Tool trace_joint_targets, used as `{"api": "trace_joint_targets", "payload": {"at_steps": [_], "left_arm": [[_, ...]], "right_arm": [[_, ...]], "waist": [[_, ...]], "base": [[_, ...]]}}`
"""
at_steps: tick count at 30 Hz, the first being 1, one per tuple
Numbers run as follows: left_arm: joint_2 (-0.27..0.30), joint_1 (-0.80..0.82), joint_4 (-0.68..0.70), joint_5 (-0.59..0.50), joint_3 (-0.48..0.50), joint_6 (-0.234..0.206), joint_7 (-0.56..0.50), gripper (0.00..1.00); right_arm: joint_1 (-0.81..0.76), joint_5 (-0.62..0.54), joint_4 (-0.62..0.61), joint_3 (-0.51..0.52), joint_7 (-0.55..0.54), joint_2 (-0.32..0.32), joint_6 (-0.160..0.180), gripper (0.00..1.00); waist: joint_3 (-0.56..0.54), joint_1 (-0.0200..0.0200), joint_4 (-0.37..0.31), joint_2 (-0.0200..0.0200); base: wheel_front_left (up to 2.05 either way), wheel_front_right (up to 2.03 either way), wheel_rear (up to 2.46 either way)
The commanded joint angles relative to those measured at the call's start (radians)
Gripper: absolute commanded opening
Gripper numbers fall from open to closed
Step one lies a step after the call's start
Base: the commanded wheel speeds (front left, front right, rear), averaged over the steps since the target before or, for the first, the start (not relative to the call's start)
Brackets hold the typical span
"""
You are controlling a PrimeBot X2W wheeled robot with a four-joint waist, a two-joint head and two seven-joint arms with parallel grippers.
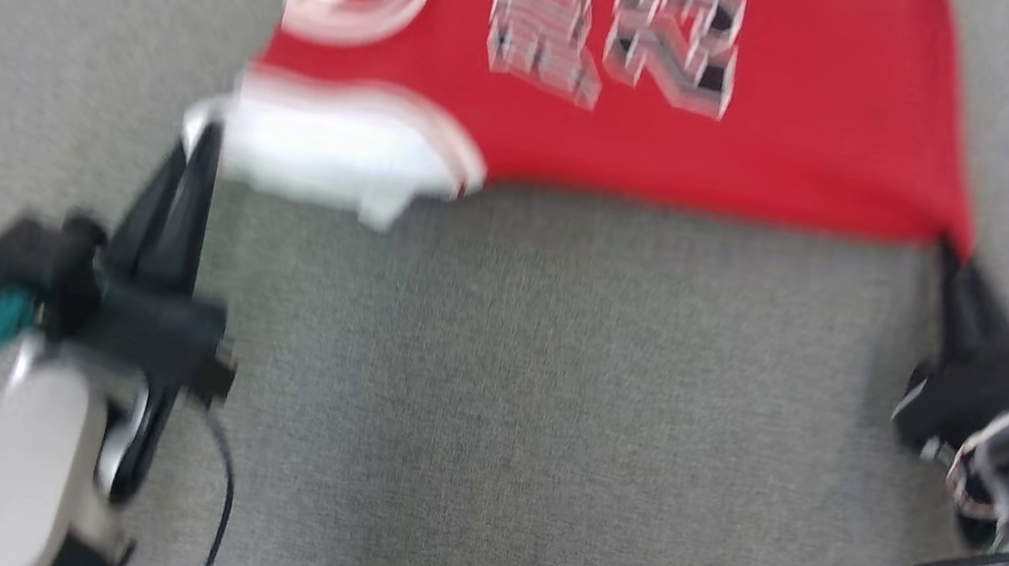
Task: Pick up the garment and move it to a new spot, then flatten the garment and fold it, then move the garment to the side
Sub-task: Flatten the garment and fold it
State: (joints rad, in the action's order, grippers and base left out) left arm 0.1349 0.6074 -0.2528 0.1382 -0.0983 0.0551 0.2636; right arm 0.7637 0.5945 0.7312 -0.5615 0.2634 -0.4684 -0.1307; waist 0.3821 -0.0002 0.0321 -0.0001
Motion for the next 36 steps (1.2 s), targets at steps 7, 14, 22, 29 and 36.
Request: {"api": "trace_joint_targets", "payload": {"at_steps": [7,14,22,29,36], "left_arm": [[-0.055,-0.268,-0.019,0.013,0.151,0.013,0.001,0.0],[-0.077,-0.418,-0.031,0.019,0.21,0.025,0.001,0.0],[-0.078,-0.544,-0.053,0.091,0.192,0.014,0.001,0.0],[-0.08,-0.635,-0.058,0.127,0.145,0.004,0.001,0.0],[-0.081,-0.687,-0.058,0.139,0.1,0.019,0.001,0.0]], "right_arm": [[-0.168,0.054,0.033,-0.037,0.001,0.005,0.001,0.0],[-0.276,0.067,0.052,-0.034,0.001,0.003,0.001,0.0],[-0.382,0.065,0.053,-0.018,0.001,0.01,0.001,0.0],[-0.475,0.044,0.023,-0.016,0.001,0.027,0.001,0.0],[-0.538,0.03,-0.022,-0.018,0.001,0.029,0.001,0.0]], "waist": [[-0.247,0.0002,-0.016,0.0001],[-0.329,0.0002,-0.021,0.0001],[-0.389,0.0002,-0.026,0.0001],[-0.439,0.0002,-0.028,0.0001],[-0.47,0.0002,-0.02,0.0001]], "base": [[0.0,0.0,0.0],[0.0,0.0,0.0],[0.0,0.0,0.0],[0.0,0.0,0.0],[0.0,0.0,0.0]]}}
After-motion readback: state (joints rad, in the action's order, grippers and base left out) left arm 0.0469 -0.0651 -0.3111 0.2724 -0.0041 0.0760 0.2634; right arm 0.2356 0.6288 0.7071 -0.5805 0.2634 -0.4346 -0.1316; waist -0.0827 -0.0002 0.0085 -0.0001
